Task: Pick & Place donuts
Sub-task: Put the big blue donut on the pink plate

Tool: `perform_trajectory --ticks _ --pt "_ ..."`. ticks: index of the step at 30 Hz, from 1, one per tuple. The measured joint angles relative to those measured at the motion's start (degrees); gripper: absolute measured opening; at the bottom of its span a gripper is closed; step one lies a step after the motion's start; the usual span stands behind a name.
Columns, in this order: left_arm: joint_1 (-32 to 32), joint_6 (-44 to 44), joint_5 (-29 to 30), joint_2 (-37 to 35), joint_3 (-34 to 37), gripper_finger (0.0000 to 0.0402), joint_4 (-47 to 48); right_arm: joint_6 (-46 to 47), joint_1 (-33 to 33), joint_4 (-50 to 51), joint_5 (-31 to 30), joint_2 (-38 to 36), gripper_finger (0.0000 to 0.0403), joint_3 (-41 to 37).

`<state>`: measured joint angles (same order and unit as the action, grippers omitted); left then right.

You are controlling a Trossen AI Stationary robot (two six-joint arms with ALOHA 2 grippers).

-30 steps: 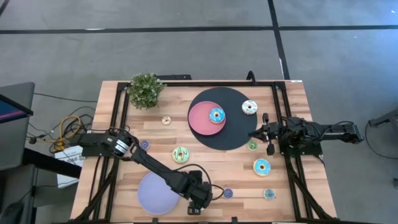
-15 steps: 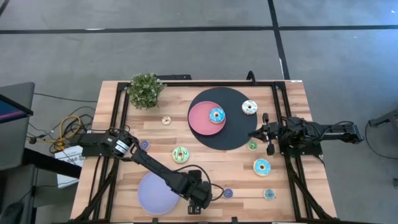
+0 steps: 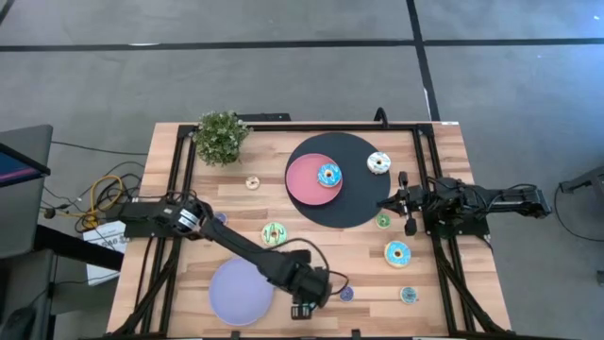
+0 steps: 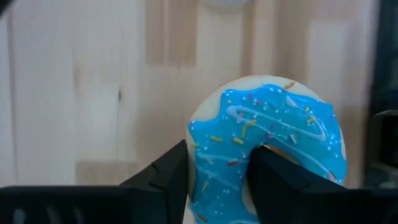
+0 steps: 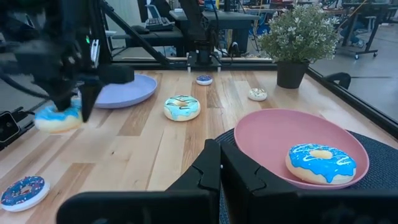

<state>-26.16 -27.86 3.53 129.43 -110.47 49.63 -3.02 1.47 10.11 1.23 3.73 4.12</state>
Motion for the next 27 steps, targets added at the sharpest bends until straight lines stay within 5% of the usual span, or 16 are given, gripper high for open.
perform_trajectory --ticks 10,16,27 --pt "9.8 16.0 -11.3 0.0 -14.0 0.0128 2.3 0.0 0.0 0.0 0.0 0.0 0.0 0.0" --pt "17.9 24.2 -11.4 0.0 -20.5 0.0128 5.2 0.0 0.0 0.0 0.0 0.0 0.0 0.0" --pt "36.7 38.5 -22.9 0.0 -21.0 0.0128 11.9 0.0 0.0 0.0 0.0 0.0 0.0 0.0"
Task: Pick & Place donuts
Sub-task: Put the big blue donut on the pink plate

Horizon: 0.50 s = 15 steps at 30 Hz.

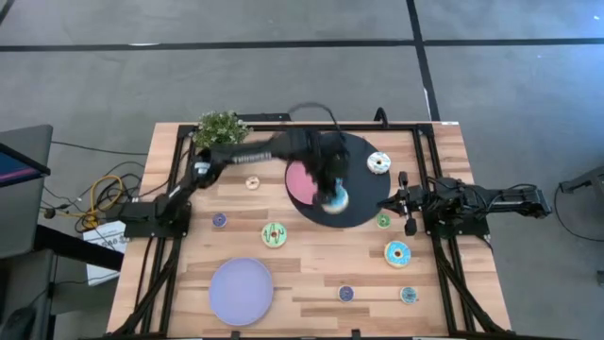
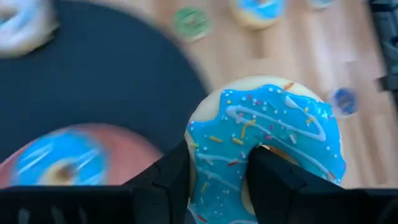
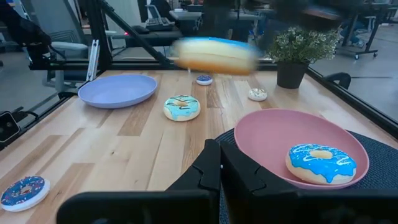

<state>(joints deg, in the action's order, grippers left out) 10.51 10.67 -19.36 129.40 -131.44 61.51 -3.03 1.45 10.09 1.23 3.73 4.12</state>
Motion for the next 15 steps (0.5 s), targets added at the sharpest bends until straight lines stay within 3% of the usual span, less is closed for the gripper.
perform_trajectory --ticks 4,9,15 --pt "7.3 3.0 -1.2 0.0 0.4 0.0128 5.7 0.0 0.0 0.0 0.0 0.0 0.0 0.0" --pt "14.6 3.1 -1.1 0.0 7.4 0.0128 5.7 0.0 0.0 0.0 0.0 0.0 0.0 0.0" --pt "17.3 0.0 2.8 0.0 17.3 0.0128 1.9 0.0 0.0 0.0 0.0 0.0 0.0 0.0"
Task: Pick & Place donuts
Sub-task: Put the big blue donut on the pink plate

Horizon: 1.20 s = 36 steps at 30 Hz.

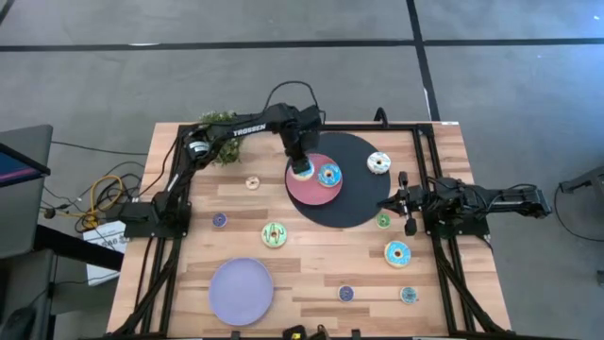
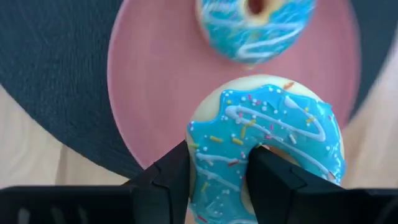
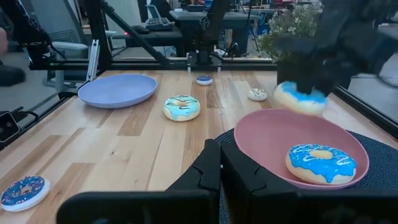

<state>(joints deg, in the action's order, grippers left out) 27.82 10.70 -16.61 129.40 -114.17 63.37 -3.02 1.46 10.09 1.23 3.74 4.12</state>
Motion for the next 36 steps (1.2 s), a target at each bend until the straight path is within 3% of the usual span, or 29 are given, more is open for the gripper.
perform_trajectory --ticks 3,6,9,23,36 --pt "-0.2 -1.6 3.6 0.0 3.9 0.0128 -4.2 0.0 0.0 0.0 0.0 0.0 0.0 0.0" --pt "-0.5 -3.9 3.6 0.0 4.8 0.0128 -7.2 0.0 0.0 0.0 0.0 0.0 0.0 0.0" --pt "-0.8 -5.4 7.3 0.0 4.8 0.0128 -9.9 0.0 0.0 0.0 0.0 0.0 0.0 0.0" --pt "-4.0 -2.8 15.5 0.0 4.8 0.0129 -10.4 0.0 0.0 0.0 0.0 0.0 0.0 0.0" --pt "-4.1 -3.0 15.5 0.0 4.8 0.0205 -10.3 0.0 0.0 0.0 0.0 0.0 0.0 0.0"
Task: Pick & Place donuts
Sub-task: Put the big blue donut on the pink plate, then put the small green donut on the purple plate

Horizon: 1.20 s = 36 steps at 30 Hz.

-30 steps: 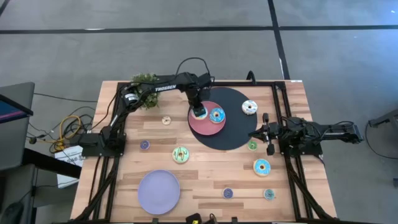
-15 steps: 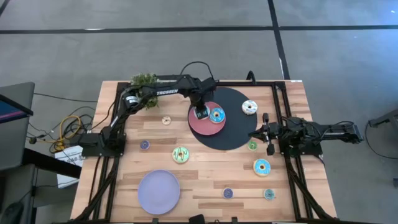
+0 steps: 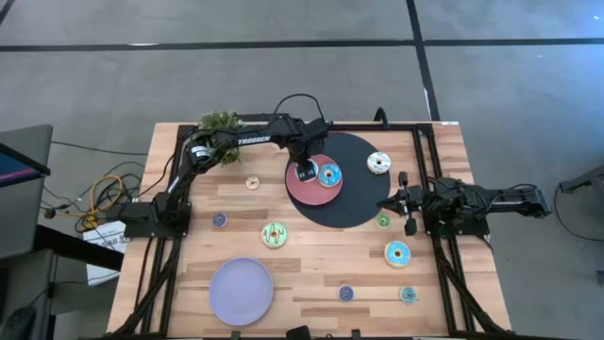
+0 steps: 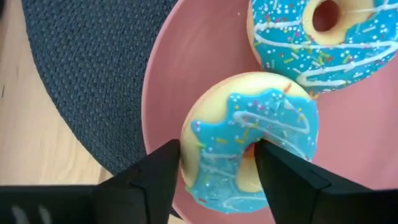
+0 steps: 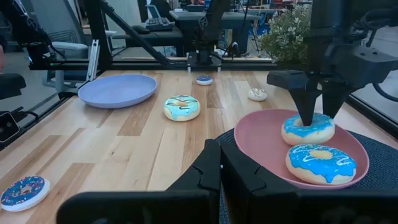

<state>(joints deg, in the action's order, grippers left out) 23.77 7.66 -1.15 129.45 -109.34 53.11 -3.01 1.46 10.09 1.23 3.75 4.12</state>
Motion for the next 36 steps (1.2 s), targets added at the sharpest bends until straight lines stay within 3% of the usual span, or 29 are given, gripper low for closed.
perform_trajectory --ticks 7,14,20,27,36 --pt "0.1 0.1 0.0 0.0 0.0 0.0234 0.6 0.0 0.0 0.0 0.0 0.0 0.0 0.0" --pt "0.1 -0.2 0.0 0.0 -4.3 0.0236 9.3 0.0 0.0 0.0 0.0 0.0 0.0 0.0" --pt "-0.3 -6.1 0.2 0.0 -9.8 0.0224 17.7 0.0 0.0 0.0 0.0 0.0 0.0 0.0" --pt "-3.6 -17.0 2.9 -7.4 -11.0 0.0157 22.8 0.0 0.0 0.0 0.0 0.0 0.0 0.0" --pt "-14.2 -29.1 10.4 -18.6 -11.1 0.001 19.4 0.0 0.0 0.0 0.0 0.0 0.0 0.0"
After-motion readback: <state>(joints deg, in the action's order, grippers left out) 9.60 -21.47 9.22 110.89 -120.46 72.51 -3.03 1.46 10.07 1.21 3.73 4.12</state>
